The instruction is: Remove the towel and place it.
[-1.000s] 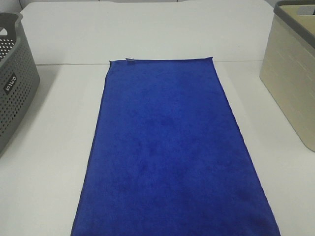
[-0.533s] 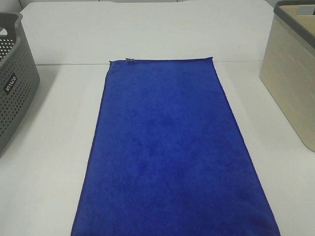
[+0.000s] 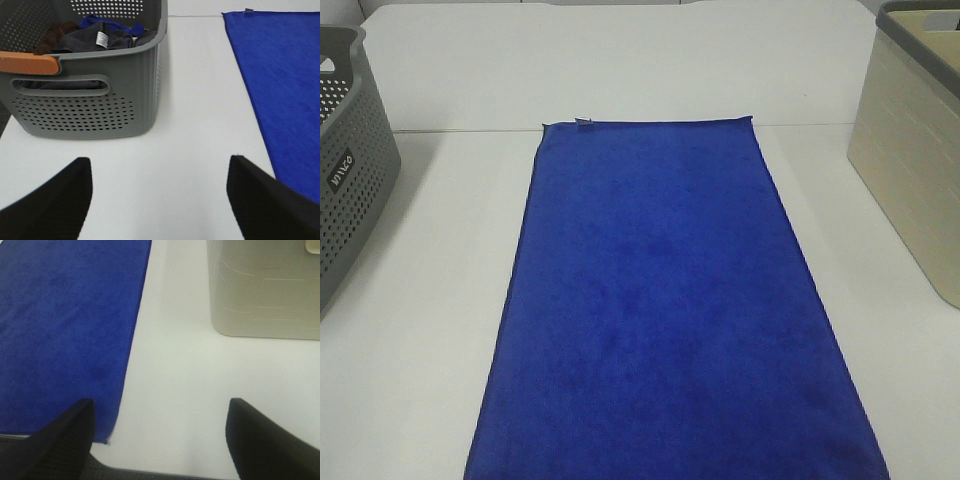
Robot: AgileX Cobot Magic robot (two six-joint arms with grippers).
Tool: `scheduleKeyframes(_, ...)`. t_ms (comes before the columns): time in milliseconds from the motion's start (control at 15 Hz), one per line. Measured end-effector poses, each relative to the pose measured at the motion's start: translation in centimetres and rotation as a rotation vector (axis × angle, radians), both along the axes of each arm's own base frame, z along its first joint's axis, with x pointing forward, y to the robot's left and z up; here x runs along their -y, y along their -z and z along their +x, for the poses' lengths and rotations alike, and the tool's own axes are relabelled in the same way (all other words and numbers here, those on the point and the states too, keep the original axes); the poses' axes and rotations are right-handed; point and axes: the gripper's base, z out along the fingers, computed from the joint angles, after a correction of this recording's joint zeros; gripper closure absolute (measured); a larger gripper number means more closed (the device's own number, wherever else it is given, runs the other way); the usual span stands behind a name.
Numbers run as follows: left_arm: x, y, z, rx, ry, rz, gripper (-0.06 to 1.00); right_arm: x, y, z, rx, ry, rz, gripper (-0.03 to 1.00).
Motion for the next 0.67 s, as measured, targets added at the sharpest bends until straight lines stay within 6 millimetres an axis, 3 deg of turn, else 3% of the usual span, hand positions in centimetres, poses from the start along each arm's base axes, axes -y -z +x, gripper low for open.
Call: scheduleKeyframes(667, 0.14, 0.0, 0.0, 0.0, -0.056, -0.007, 0.25, -0.04, 0.0, 0.0, 0.0, -0.003, 0.004, 0.24)
